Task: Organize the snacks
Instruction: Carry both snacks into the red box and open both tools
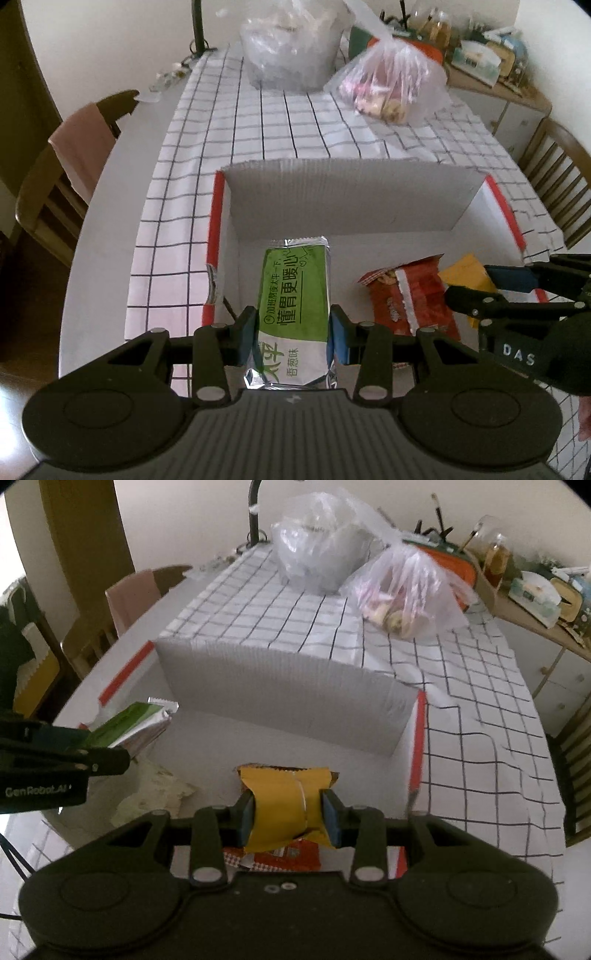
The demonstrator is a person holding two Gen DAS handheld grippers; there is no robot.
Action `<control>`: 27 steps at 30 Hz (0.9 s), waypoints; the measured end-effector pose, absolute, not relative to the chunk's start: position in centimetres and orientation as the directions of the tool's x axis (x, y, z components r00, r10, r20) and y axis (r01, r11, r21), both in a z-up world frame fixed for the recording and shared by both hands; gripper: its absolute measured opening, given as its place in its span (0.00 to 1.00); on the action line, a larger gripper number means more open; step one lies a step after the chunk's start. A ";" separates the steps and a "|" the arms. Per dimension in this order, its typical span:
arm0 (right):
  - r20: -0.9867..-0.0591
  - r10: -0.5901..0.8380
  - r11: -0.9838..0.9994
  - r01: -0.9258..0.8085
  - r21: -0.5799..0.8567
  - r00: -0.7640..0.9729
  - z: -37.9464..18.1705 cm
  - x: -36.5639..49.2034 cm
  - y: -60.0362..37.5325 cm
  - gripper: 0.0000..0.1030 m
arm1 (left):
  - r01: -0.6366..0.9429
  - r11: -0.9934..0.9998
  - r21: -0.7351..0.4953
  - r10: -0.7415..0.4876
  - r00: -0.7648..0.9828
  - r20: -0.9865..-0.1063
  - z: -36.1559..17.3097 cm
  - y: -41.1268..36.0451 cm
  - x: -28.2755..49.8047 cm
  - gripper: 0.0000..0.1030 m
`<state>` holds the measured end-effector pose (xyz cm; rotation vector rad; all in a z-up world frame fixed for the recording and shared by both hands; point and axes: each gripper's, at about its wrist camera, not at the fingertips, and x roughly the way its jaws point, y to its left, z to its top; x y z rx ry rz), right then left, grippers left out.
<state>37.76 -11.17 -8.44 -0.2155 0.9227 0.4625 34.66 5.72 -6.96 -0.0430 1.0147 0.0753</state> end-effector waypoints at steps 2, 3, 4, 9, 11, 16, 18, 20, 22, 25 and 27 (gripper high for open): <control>-0.818 0.288 0.877 -0.480 0.017 0.498 -9.2 38.1 -10.7 0.35 | -0.083 0.997 0.003 0.045 0.509 -0.859 -7.6 5.7 35.2 0.40; -0.822 0.288 0.874 -0.486 0.015 0.492 -9.5 38.2 -10.5 0.35 | -0.082 0.997 0.003 0.044 0.500 -0.865 -7.9 5.7 35.3 0.40; -0.826 0.288 0.870 -0.493 0.014 0.484 -9.8 38.3 -10.3 0.35 | -0.081 0.997 0.004 0.044 0.492 -0.870 -8.1 5.6 35.6 0.40; -0.842 0.285 0.858 -0.513 0.012 0.459 -11.1 38.3 -9.5 0.35 | -0.069 0.998 0.005 0.037 0.467 -0.883 -9.1 5.5 36.0 0.40; -0.847 0.281 0.858 -0.513 0.012 0.451 -11.4 38.4 -9.3 0.35 | -0.067 0.998 0.006 0.037 0.460 -0.887 -9.3 5.4 36.1 0.40; -0.854 0.274 0.860 -0.511 0.011 0.442 -12.0 38.4 -9.3 0.36 | -0.061 0.998 0.011 0.038 0.454 -0.890 -9.6 5.2 36.1 0.40; -0.854 0.276 0.858 -0.513 0.013 0.441 -12.0 38.3 -9.3 0.37 | -0.060 0.998 0.007 0.034 0.456 -0.889 -9.5 5.2 36.0 0.40; -0.852 0.281 0.857 -0.515 0.015 0.443 -11.9 38.0 -9.3 0.39 | -0.055 0.998 0.001 0.026 0.462 -0.886 -9.4 5.1 35.8 0.40; -0.848 0.291 0.858 -0.514 0.025 0.444 -11.7 37.7 -9.5 0.40 | -0.050 0.999 -0.002 0.022 0.469 -0.883 -9.2 5.0 35.5 0.41; -0.839 0.305 0.859 -0.511 0.038 0.451 -11.1 37.4 -9.8 0.45 | -0.050 0.999 -0.018 0.008 0.483 -0.876 -8.6 5.1 34.9 0.44; -0.831 0.314 0.860 -0.508 0.044 0.459 -10.6 37.1 -10.0 0.48 | -0.049 0.999 -0.021 0.006 0.495 -0.869 -8.1 5.0 34.5 0.45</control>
